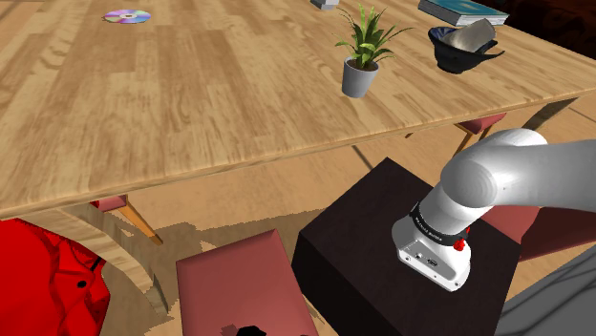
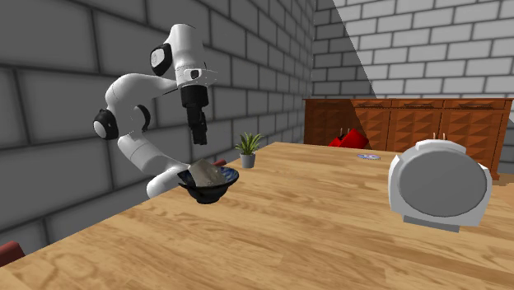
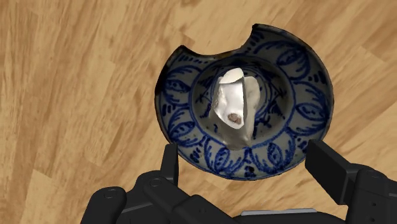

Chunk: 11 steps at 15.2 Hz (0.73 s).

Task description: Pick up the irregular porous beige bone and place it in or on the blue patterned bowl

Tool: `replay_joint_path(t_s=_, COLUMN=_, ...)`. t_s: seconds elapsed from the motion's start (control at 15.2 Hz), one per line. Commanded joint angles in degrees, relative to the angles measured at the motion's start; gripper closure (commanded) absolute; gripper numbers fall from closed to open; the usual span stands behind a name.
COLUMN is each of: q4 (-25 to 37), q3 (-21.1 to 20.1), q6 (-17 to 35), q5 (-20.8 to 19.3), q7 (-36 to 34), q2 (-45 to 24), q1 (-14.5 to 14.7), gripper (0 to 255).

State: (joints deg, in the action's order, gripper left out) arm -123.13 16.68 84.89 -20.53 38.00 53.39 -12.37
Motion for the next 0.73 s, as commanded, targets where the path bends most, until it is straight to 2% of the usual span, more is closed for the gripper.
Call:
replay_joint_path(t_s=0.0, q4=3.4, q3=-0.8, q6=-2.6, q5=0.6, q7=0.3, q2=-0.9, q1=0.1, gripper=0)
replay_joint_path(t_s=0.13, q4=7.8, q3=-1.6, q6=-5.6, q5=1.2, q7=0.7, q2=-2.3, q1=0.2, gripper=0)
replay_joint_path(t_s=0.66, q4=7.8, q3=-1.6, q6=-5.6, q5=1.2, q7=0.7, q2=-2.3, q1=0.2, gripper=0)
